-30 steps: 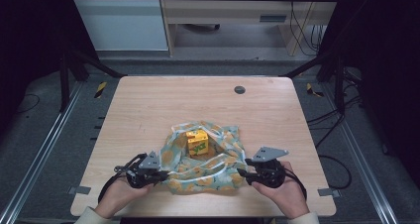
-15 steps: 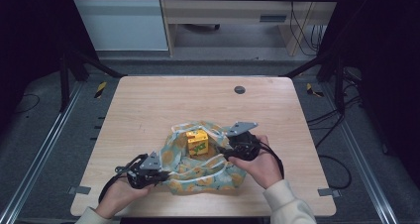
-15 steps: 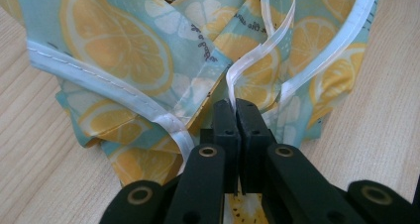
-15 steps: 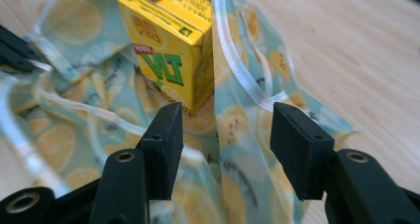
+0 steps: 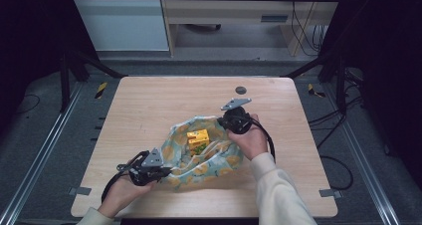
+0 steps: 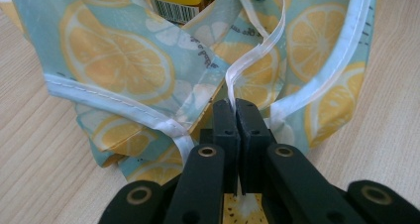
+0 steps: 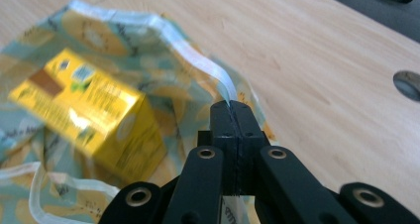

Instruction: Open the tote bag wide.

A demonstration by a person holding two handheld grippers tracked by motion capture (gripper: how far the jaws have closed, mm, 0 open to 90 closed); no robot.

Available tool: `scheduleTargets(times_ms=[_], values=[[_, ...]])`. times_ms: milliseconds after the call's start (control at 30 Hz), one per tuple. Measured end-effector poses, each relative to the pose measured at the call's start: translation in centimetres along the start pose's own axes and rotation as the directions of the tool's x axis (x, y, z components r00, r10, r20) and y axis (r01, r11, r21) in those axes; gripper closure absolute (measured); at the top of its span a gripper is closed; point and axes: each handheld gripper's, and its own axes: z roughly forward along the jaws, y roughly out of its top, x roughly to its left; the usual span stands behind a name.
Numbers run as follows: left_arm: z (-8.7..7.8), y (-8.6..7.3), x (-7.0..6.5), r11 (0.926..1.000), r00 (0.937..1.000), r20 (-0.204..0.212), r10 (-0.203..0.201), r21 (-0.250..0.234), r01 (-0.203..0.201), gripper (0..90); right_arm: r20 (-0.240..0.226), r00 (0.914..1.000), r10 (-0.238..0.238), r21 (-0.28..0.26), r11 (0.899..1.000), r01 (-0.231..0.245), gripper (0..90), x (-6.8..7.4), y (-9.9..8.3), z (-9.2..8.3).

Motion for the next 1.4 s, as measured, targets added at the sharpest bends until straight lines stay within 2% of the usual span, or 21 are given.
scheduleTargets(times_ms=[133,167,267,367,467,567,600,633,667,700,767,800,833,967,1000,1067,1167,1200,1300,1333,1400], values=[[0.4,-0.3,0.2,0.9994,1.0000,0.006,0.000,0.035,0.000,88.3,0.006,0.9998,0.018,0.029,0.999,-0.018,90.0,-0.7,0.0,1.3],[0.6,-0.6,0.3,0.9987,0.9999,0.012,-0.004,0.051,0.003,88.3,0.005,0.9995,0.030,0.058,0.998,-0.031,90.0,-1.2,-0.5,2.4],[0.8,-0.8,0.4,0.9983,0.9998,0.015,-0.010,0.058,0.009,88.3,0.006,0.9989,0.046,0.079,0.996,-0.046,90.0,-1.6,-1.1,3.2],[1.0,-0.9,0.5,0.9979,0.9998,0.018,-0.010,0.065,0.009,88.1,-0.008,0.9949,0.101,0.114,0.989,-0.100,89.8,-2.0,-2.2,4.4],[1.2,-0.9,0.4,0.9976,0.9997,0.024,-0.009,0.070,0.007,87.8,-0.008,0.9948,0.101,0.128,0.987,-0.100,87.8,-2.1,-2.5,4.6],[1.1,-1.0,0.3,0.9979,0.9998,0.019,-0.004,0.065,0.003,87.1,-0.002,0.9947,0.103,0.103,0.989,-0.102,79.0,-2.2,-2.2,3.9],[1.1,-1.0,0.3,0.9979,0.9998,0.019,-0.004,0.065,0.003,86.6,-0.002,0.9947,0.103,0.103,0.989,-0.102,79.0,-2.2,-2.2,3.9],[1.1,-1.0,0.3,0.9982,0.9998,0.018,-0.002,0.060,0.001,85.2,0.018,0.9940,0.108,0.080,0.991,-0.109,65.1,-2.1,-1.9,3.2],[1.0,-1.0,0.3,0.9987,0.9999,0.016,-0.004,0.052,0.003,85.2,0.018,0.9940,0.108,0.080,0.991,-0.109,65.1,-2.1,-1.9,3.2],[0.8,-1.0,0.3,0.9994,0.9998,0.014,-0.010,0.034,0.009,83.6,0.027,0.9943,0.103,0.072,0.992,-0.105,57.1,-2.1,-1.6,2.5],[0.7,-1.1,0.3,0.9997,0.9999,0.011,-0.012,0.023,0.012,83.0,0.031,0.9938,0.107,0.062,0.992,-0.109,54.1,-1.9,-1.4,2.1],[0.5,-1.1,0.3,0.9999,0.9999,0.006,-0.012,0.011,0.012,81.8,0.042,0.9946,0.095,0.034,0.995,-0.097,47.1,-1.7,-1.2,1.0],[0.4,-1.1,0.2,0.9999,0.9999,0.001,-0.013,0.006,0.013,81.0,0.046,0.9943,0.096,0.028,0.995,-0.098,44.5,-1.6,-1.1,0.7],[0.1,-1.1,0.1,0.9998,0.9996,-0.024,-0.015,-0.015,0.014,75.1,0.051,0.9935,0.102,0.003,0.995,-0.102,38.4,-1.5,-1.0,-0.7],[0.0,-1.1,0.0,0.9993,0.9988,-0.047,-0.015,-0.035,0.013,63.5,0.052,0.9933,0.103,-0.007,0.995,-0.103,34.0,-1.2,-1.1,-1.8],[-0.1,-1.1,0.0,0.9988,0.9983,-0.056,-0.019,-0.046,0.017,54.2,0.055,0.9934,0.100,-0.020,0.995,-0.100,30.1,-0.7,-1.5,-3.0],[-0.5,-0.8,-0.1,0.9969,0.9978,-0.066,-0.011,-0.078,0.006,46.2,0.050,0.9932,0.105,-0.042,0.994,-0.103,26.7,0.0,-2.7,-4.8],[-0.7,-0.7,-0.1,0.9959,0.9973,-0.071,-0.016,-0.090,0.009,46.2,0.050,0.9932,0.105,-0.042,0.994,-0.103,26.7,0.0,-2.7,-4.8],[-1.5,-0.2,0.2,0.9934,0.9954,-0.093,-0.021,-0.114,0.010,33.6,0.060,0.9928,0.104,-0.066,0.993,-0.100,23.3,0.8,-4.5,-7.2],[-2.0,0.0,0.3,0.9914,0.9946,-0.098,-0.034,-0.129,0.022,33.6,0.060,0.9928,0.104,-0.066,0.993,-0.100,23.3,0.8,-4.5,-7.2],[-2.9,0.4,0.6,0.9845,0.9944,-0.093,-0.050,-0.172,0.033,30.4,0.060,0.9912,0.119,-0.096,0.989,-0.113,22.0,1.5,-5.8,-8.8]])
